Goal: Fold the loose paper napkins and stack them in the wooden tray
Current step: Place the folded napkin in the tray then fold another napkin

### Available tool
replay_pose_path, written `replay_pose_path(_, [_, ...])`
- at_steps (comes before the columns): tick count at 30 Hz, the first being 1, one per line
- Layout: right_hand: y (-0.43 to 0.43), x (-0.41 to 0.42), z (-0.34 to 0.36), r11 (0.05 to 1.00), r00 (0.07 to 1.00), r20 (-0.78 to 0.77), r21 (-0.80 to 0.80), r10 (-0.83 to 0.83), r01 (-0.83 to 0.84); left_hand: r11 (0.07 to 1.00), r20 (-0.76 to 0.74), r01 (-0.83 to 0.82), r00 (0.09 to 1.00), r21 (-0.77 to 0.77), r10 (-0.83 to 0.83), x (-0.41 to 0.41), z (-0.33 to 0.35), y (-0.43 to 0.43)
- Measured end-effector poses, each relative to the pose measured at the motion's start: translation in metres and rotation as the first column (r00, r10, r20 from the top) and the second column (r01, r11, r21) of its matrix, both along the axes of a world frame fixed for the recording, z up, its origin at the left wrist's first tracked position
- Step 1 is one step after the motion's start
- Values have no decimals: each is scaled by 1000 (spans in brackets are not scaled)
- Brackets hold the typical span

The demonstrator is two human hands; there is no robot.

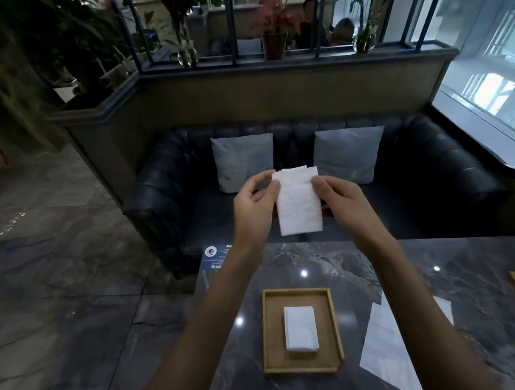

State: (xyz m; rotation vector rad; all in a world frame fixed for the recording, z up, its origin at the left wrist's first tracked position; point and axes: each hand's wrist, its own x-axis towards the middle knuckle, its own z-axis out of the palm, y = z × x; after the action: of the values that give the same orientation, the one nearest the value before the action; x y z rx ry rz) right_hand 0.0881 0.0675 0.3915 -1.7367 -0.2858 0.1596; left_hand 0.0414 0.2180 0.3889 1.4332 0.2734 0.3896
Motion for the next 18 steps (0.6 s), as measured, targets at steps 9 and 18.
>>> replay_pose_path(9, [7,12,-43,996,996,-31,25,-85,86,993,-175,-39,984,-111,20,11,-32,5])
replay_pose_path(18, [-7,14,-157,987,963,-220,-47,-158,151,1000,-403,-5,915,-15,-2,21,-147,-1])
